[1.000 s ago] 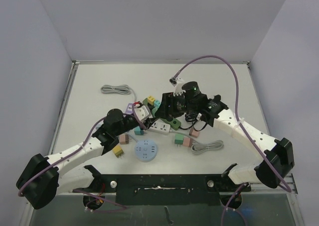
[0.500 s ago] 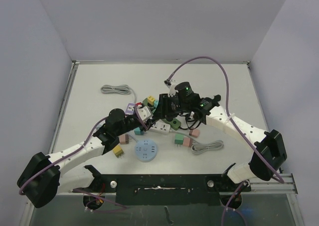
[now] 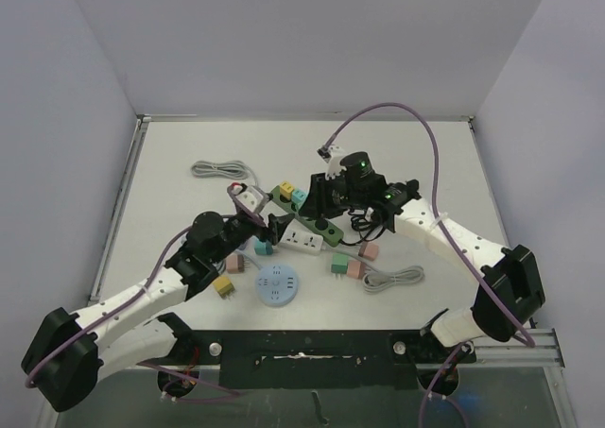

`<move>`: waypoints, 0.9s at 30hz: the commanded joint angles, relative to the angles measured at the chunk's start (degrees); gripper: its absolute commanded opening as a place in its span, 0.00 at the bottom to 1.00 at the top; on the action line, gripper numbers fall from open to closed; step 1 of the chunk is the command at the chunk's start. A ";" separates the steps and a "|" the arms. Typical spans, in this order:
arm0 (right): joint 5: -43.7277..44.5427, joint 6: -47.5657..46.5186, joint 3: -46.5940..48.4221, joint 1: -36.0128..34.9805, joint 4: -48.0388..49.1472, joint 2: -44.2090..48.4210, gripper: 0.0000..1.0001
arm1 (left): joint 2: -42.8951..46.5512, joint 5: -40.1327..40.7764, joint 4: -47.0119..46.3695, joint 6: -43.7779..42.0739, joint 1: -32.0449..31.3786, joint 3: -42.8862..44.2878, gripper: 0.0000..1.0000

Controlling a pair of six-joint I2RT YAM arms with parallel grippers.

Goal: Insert the plug

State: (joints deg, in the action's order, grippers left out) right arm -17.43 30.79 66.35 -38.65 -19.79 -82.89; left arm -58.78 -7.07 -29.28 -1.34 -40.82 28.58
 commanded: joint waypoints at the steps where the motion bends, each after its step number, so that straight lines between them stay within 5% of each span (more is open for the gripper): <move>1: -2.16 -9.63 -3.02 5.18 2.97 3.84 0.00 | 4.93 13.79 3.12 14.86 1.51 -1.29 0.70; 6: -2.61 -20.16 -2.55 8.42 -1.08 3.98 0.00 | 12.09 26.97 24.58 32.60 2.97 2.91 0.70; 11: -3.56 -22.27 -2.27 10.12 -0.10 2.93 0.00 | 16.55 26.54 46.11 39.21 8.62 8.85 0.70; 27: -4.70 -31.61 -0.54 10.28 8.12 -9.72 0.00 | 26.81 14.87 52.91 35.88 11.20 6.19 0.70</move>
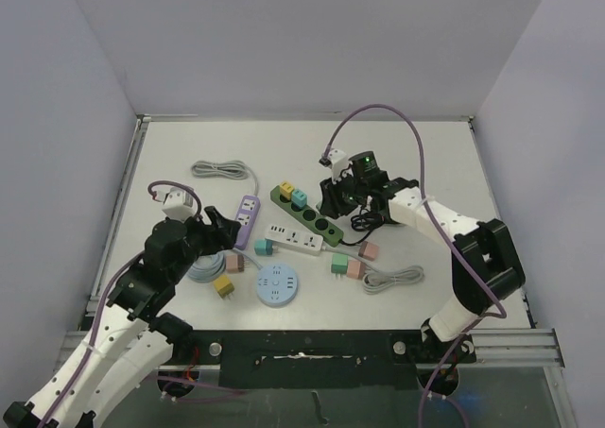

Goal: Insert the plug

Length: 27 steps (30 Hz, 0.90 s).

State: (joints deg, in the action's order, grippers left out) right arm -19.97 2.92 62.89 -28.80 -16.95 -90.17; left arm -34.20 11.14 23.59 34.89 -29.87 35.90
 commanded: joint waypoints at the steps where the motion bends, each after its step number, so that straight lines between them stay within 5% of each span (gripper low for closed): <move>1: -2.67 -4.02 3.34 0.33 5.57 -3.37 0.00 | 2.47 -3.55 -0.22 -0.17 0.25 -1.55 0.70; 15: -4.26 -6.50 10.94 0.01 1.56 -11.89 0.00 | -1.97 -4.50 -6.15 0.37 0.25 -2.25 0.70; 27: -4.71 -8.61 19.46 -0.57 -12.22 -19.17 0.00 | -3.37 -5.30 -5.50 -1.25 0.25 -1.07 0.70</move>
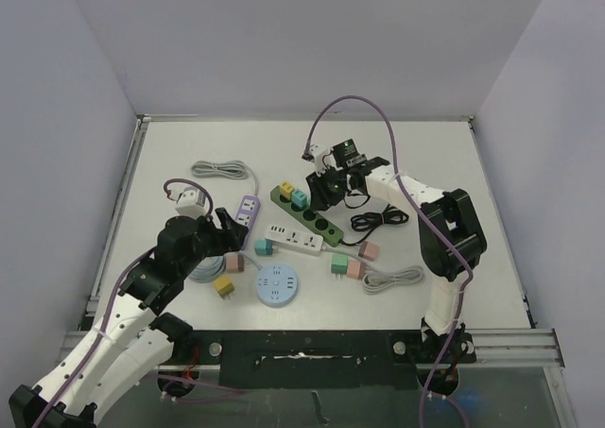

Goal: Insert the plug

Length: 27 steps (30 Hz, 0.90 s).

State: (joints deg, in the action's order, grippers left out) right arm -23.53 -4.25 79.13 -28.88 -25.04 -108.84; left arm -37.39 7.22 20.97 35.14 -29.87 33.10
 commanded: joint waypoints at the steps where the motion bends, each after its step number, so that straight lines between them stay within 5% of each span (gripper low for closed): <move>1: -1.06 -1.52 3.41 -0.62 -4.40 -0.81 0.00 | -0.22 -1.22 -2.77 -1.55 0.25 1.71 0.70; 27: 10.56 -1.84 6.92 -2.75 -8.86 -6.56 0.00 | 0.80 -1.12 -2.73 -0.95 0.28 0.66 0.70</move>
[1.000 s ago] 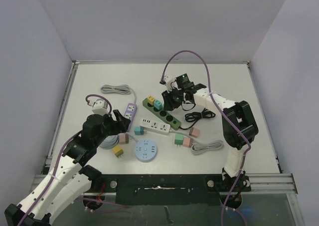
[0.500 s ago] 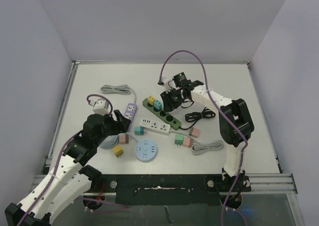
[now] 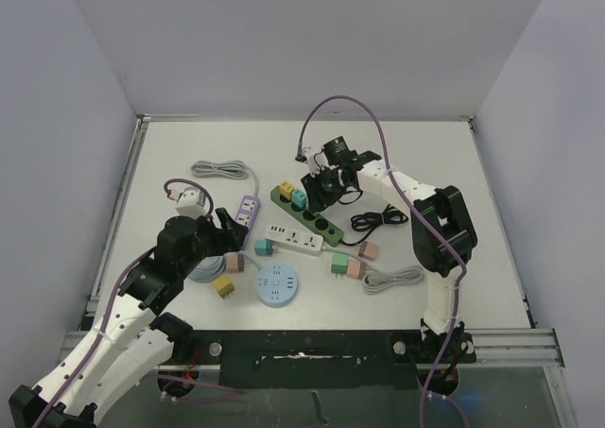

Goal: Insert the plug

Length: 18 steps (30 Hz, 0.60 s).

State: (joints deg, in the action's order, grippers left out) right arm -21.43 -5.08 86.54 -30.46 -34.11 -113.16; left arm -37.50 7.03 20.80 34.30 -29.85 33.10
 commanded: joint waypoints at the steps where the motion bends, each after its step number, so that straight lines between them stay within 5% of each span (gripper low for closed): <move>1: 9.58 -1.00 -0.93 -1.45 0.66 -2.16 0.00 | 1.02 -0.89 -2.56 -0.12 0.27 0.65 0.70; 10: 26.02 -1.25 -4.98 -4.89 4.55 -3.19 0.00 | 1.23 -0.94 -2.66 0.12 0.24 0.47 0.70; 18: 23.99 0.91 -7.65 -5.45 6.62 -5.59 0.00 | 1.46 -1.04 -2.59 0.15 0.23 0.39 0.70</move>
State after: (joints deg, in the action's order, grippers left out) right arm -4.16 -4.16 83.40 -37.21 -29.69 -112.22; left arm -36.80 7.01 20.80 34.33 -29.85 33.10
